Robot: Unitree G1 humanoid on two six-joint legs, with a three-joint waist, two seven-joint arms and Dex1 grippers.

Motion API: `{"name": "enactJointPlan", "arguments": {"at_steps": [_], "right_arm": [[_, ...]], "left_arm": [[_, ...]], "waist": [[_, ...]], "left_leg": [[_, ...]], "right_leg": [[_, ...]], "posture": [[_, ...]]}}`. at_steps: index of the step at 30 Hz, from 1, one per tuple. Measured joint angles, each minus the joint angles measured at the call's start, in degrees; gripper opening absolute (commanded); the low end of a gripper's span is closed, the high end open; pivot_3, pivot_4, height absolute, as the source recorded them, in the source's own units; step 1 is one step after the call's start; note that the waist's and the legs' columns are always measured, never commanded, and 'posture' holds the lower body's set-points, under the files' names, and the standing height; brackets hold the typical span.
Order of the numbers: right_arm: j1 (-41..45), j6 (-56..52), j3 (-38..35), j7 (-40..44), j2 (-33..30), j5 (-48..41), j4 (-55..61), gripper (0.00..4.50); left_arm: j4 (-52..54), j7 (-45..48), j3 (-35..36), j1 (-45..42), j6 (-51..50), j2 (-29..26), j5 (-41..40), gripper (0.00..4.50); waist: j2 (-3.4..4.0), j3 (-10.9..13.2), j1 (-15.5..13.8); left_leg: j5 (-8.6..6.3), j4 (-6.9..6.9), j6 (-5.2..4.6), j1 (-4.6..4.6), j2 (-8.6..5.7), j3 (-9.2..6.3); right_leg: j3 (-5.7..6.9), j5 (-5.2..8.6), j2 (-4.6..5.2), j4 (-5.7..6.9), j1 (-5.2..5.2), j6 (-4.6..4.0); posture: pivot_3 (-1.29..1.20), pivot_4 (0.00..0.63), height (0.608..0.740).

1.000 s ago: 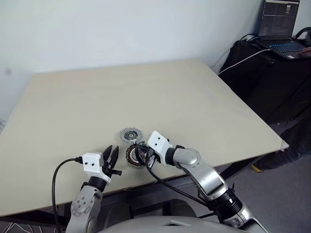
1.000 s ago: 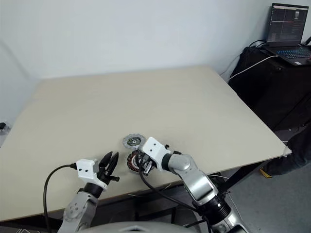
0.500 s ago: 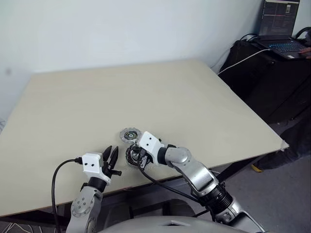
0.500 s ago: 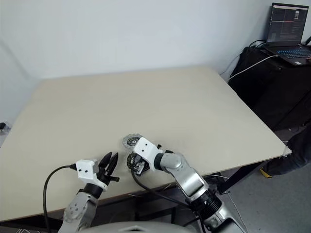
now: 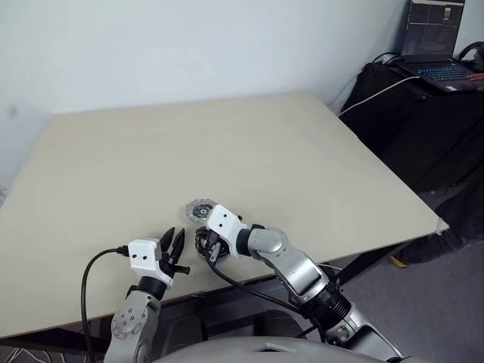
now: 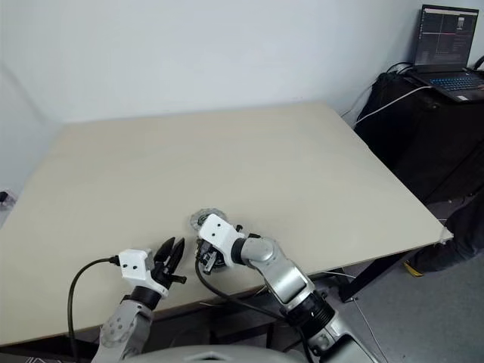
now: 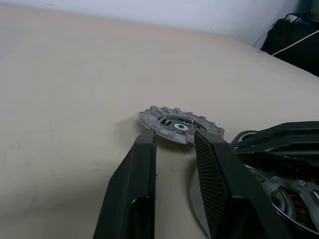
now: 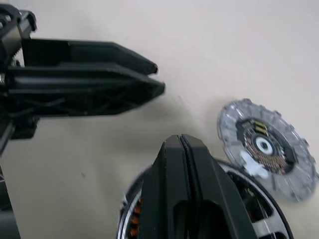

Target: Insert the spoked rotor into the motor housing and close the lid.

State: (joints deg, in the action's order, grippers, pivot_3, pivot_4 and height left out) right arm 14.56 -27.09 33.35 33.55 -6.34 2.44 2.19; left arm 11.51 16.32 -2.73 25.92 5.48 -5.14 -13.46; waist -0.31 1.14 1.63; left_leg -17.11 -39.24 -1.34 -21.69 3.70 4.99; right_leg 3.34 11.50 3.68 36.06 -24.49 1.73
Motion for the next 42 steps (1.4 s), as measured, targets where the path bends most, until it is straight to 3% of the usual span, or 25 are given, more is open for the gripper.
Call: {"name": "enactJointPlan", "arguments": {"at_steps": [8, 16, 25, 31, 42], "right_arm": [[0.38, 1.58, -2.84, -1.12, 0.07, -0.27, 0.35, 0.04], [-0.44, 0.26, -7.54, -2.7, -0.37, -2.6, 9.37, 0.04], [-11.53, -2.34, -12.65, -6.32, -7.86, -2.15, 14.32, 0.04], [-12.72, -0.42, -11.62, -8.47, -8.1, -0.09, 13.06, 0.04], [-4.78, 3.77, -5.13, -5.13, -3.46, 0.71, 2.89, 0.04]], "left_arm": [[0.0, -0.09, -0.16, 0.11, -0.04, 0.03, 0.03, 1.23], [0.0, -0.02, -0.2, -0.13, -0.05, 0.03, 0.02, 1.23], [-0.04, 0.12, -0.17, -0.21, 0.0, 0.01, -0.01, 1.23], [-0.14, 1.08, -0.27, -1.14, 0.0, -0.15, -0.02, 1.23], [-0.25, 2.64, -1.17, -0.96, 0.09, -2.43, 2.36, 1.23]], "waist": [[0.01, 0.0, 0.0], [0.0, 0.0, -0.09], [0.03, -0.11, -0.18], [0.06, -0.11, 0.13], [0.06, -0.14, 0.18]], "left_leg": [[0.0, 0.0, 0.0, 0.0, 0.0, 0.01], [0.0, 0.0, 0.0, -0.01, 0.0, 0.01], [0.0, 0.0, 0.0, 0.0, -0.01, 0.04], [0.0, -0.02, 0.0, 0.1, -0.03, -0.03], [0.0, -0.01, -0.01, 0.05, -0.06, 0.02]], "right_leg": [[-0.01, 0.0, 0.0, 0.0, 0.0, 0.0], [-0.01, 0.0, 0.0, 0.0, 0.0, 0.0], [-0.06, 0.01, 0.0, 0.02, 0.05, 0.0], [-0.11, 0.01, -0.06, 0.1, -0.02, -0.01], [-0.2, -0.01, -0.07, 0.08, 0.04, -0.01]], "posture": [[0.0, 0.0, 0.74], [0.0, 0.0, 0.74], [0.0, 0.0, 0.74], [0.0, 0.0, 0.74], [0.0, 0.0, 0.74]]}}
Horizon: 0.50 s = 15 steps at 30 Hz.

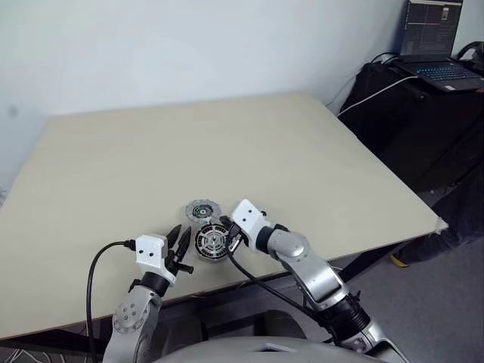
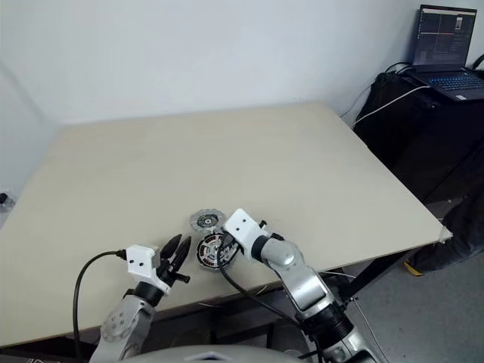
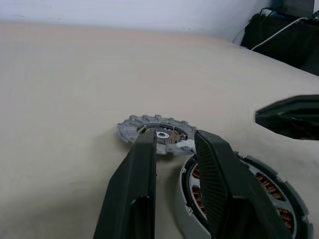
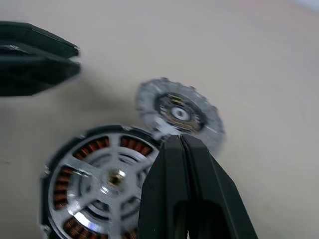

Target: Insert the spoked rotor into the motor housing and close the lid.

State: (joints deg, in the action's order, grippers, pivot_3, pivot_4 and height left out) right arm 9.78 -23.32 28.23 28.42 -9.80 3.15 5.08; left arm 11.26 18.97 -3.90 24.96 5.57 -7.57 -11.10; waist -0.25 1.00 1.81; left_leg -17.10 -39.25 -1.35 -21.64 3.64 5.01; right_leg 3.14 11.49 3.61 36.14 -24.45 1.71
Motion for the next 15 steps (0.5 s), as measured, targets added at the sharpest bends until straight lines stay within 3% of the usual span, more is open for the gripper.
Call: {"name": "enactJointPlan", "arguments": {"at_steps": [15], "right_arm": [[1.62, 1.56, 2.85, 6.05, -0.78, -0.03, -8.19, 0.04]], "left_arm": [[0.02, -0.04, -1.27, 4.35, 1.53, -0.95, 2.39, 1.23]], "waist": [[0.31, -0.44, -0.16]], "left_leg": [[-0.01, -0.01, 0.01, 0.16, 0.01, -0.03]], "right_leg": [[0.04, 0.01, 0.03, 0.01, -0.03, 0.0]], "posture": [[0.0, 0.0, 0.74]]}}
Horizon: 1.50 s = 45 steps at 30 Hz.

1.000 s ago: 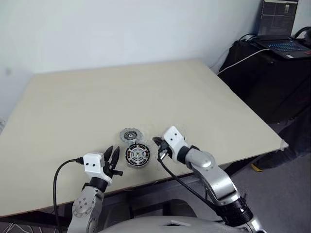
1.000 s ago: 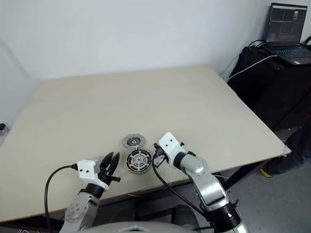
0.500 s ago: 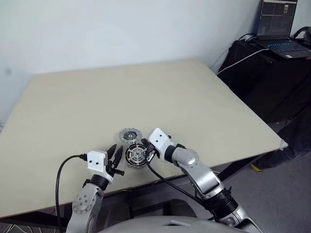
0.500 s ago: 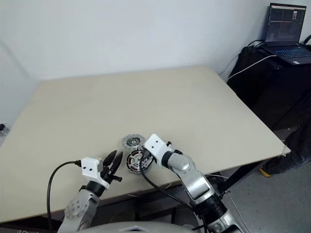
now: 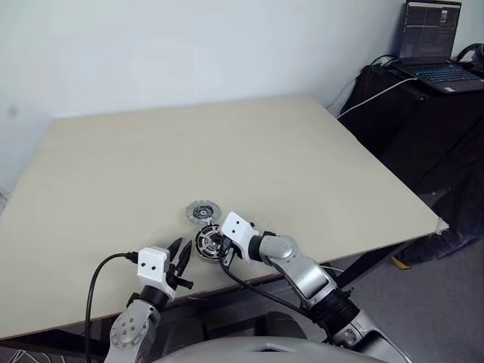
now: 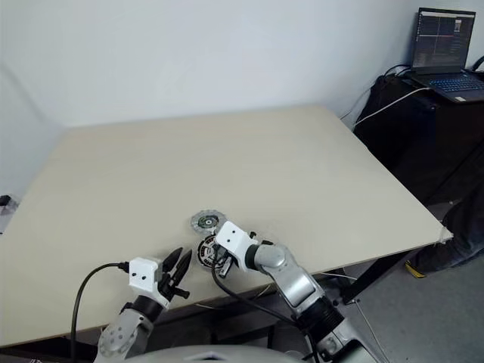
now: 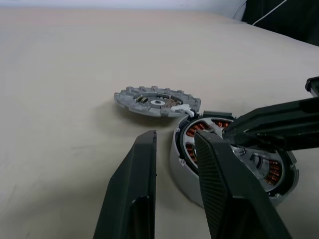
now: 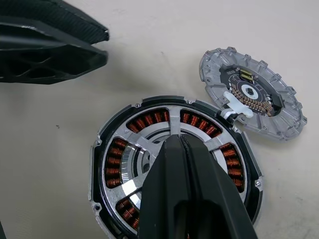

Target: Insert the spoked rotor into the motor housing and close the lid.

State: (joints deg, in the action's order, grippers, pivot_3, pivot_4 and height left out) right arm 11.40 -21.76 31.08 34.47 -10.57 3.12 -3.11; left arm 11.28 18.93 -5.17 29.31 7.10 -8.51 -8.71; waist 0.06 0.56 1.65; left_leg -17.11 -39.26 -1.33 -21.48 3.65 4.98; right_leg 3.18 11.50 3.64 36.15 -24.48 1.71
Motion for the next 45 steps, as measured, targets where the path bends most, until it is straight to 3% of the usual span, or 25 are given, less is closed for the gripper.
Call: {"name": "enactJointPlan", "arguments": {"at_steps": [6, 9, 13, 17, 25, 33, 45], "right_arm": [[2.01, -2.2, -0.08, 5.57, -6.03, -0.29, 5.37, 0.04], [3.5, -2.94, 0.16, 10.16, -9.98, -0.74, 9.75, 0.59], [5.78, -3.78, 2.68, 17.46, -16.16, -0.57, 15.23, 1.87], [8.01, -3.67, 6.85, 22.65, -19.38, 1.21, 15.85, 1.87], [13.17, -1.23, 10.71, 24.33, -15.16, 4.31, 10.73, 1.87], [14.46, 0.56, 11.51, 24.52, -11.75, 5.85, 5.04, 1.87], [14.4, 2.26, 12.08, 25.61, -12.31, 7.83, 1.7, 1.87]], "left_arm": [[0.0, 1.17, -1.24, -0.02, 1.91, -0.83, 1.33, 1.23], [-0.11, 1.33, -2.13, -0.69, 2.75, -1.16, 2.26, 1.23], [-2.01, 1.49, -2.25, -1.17, 5.02, -1.35, 3.61, 1.23], [-3.22, 1.71, -2.33, -0.88, 6.02, -1.33, 3.75, 1.23], [-4.35, 1.66, -3.42, -0.37, 7.05, -0.7, 3.81, 1.23], [-4.47, 1.24, -3.38, 0.75, 8.04, -0.59, 3.7, 1.23], [-4.54, 1.15, -3.36, 0.5, 8.33, -0.54, 3.18, 1.23]], "waist": [[0.03, 0.07, -0.27], [0.06, 0.1, -0.23], [0.05, 0.09, -0.32], [0.0, 0.13, -0.36], [-0.03, 0.14, -0.46], [-0.02, 0.14, -0.5], [0.01, 0.14, -0.49]], "left_leg": [[0.0, 0.0, 0.0, -0.08, -0.02, 0.01], [0.0, 0.03, 0.0, -0.09, 0.0, -0.02], [0.0, 0.02, 0.0, -0.08, 0.0, -0.03], [0.0, 0.0, 0.0, -0.08, 0.0, -0.03], [0.0, 0.0, 0.0, -0.09, 0.0, -0.01], [0.0, 0.0, 0.0, -0.1, 0.0, 0.0], [0.0, -0.01, 0.0, -0.1, 0.0, 0.0]], "right_leg": [[0.0, 0.0, 0.02, -0.02, -0.07, 0.0], [0.03, 0.02, -0.01, -0.01, -0.07, -0.03], [0.07, 0.02, -0.01, -0.04, -0.06, -0.04], [0.08, 0.02, 0.0, -0.04, -0.06, -0.03], [0.11, 0.02, 0.01, -0.05, -0.05, -0.03], [0.15, 0.01, 0.01, -0.05, -0.05, -0.03], [0.16, 0.01, 0.02, -0.04, -0.04, -0.03]], "posture": [[0.0, 0.0, 0.74], [0.0, 0.0, 0.74], [0.0, 0.0, 0.74], [0.0, 0.0, 0.74], [0.0, 0.0, 0.74], [0.0, 0.0, 0.74], [0.0, 0.0, 0.74]]}}
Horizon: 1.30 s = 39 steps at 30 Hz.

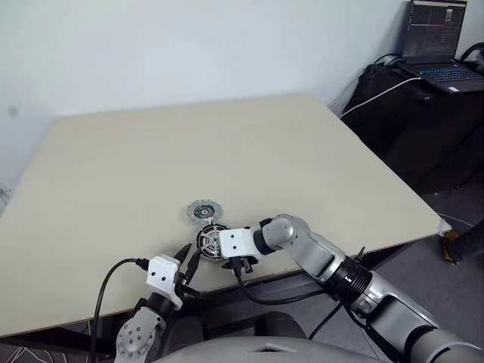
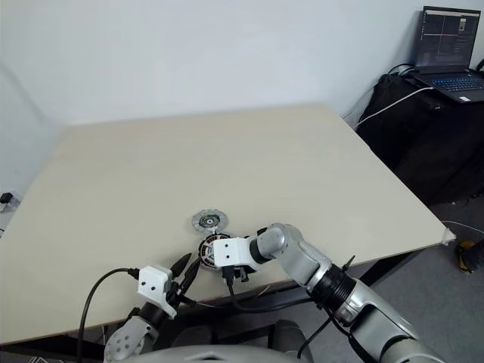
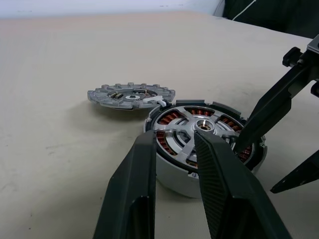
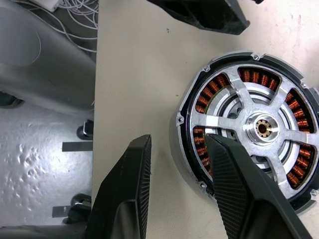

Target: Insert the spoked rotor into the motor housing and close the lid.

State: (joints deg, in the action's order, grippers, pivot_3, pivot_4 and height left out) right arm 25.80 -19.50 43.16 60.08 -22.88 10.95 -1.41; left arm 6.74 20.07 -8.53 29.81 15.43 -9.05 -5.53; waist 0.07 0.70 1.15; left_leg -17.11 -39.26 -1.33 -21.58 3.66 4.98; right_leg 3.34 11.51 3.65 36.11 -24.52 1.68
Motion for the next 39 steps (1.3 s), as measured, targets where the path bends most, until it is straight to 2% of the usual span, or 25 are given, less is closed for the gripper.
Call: {"name": "enactJointPlan", "arguments": {"at_steps": [6, 19, 25, 39], "right_arm": [[-0.14, 0.65, -0.33, 0.01, -0.19, 0.52, -0.02, 0.07], [-1.84, -1.36, -1.14, -0.23, -0.22, 0.22, 1.57, 0.07], [-5.4, -8.66, -3.07, -0.37, -3.64, -0.36, 8.25, 0.07], [-12.52, -34.38, -9.61, -11.6, -2.03, -4.71, 21.04, 0.07]], "left_arm": [[-0.47, 0.06, 0.06, -0.62, 0.08, -0.04, -0.2, 1.23], [-1.87, 0.03, 0.14, -1.33, 0.34, 0.0, -1.19, 1.23], [-2.6, 0.05, 0.0, -1.54, 1.14, 0.6, -1.17, 1.23], [-4.68, 1.33, -0.03, -1.82, 1.47, 0.71, -1.32, 1.23]], "waist": [[0.02, -0.04, -0.04], [0.04, -0.05, -0.2], [0.18, -0.17, -1.18], [0.52, -0.46, -3.97]], "left_leg": [[0.0, 0.0, 0.0, 0.0, 0.0, 0.01], [0.0, -0.02, 0.0, 0.0, -0.01, -0.01], [-0.07, -0.02, -0.09, -0.02, -0.12, -0.03], [-0.28, -0.16, -0.17, -0.13, -0.26, -0.14]], "right_leg": [[0.01, 0.0, 0.0, -0.01, 0.02, 0.0], [0.01, 0.0, 0.01, 0.0, 0.02, 0.0], [0.11, 0.01, 0.21, -0.1, 0.07, 0.03], [0.51, 0.01, 0.87, -0.12, 0.2, 0.23]], "posture": [[0.0, 0.0, 0.74], [0.0, 0.0, 0.74], [0.0, 0.0, 0.74], [0.0, 0.0, 0.74]]}}
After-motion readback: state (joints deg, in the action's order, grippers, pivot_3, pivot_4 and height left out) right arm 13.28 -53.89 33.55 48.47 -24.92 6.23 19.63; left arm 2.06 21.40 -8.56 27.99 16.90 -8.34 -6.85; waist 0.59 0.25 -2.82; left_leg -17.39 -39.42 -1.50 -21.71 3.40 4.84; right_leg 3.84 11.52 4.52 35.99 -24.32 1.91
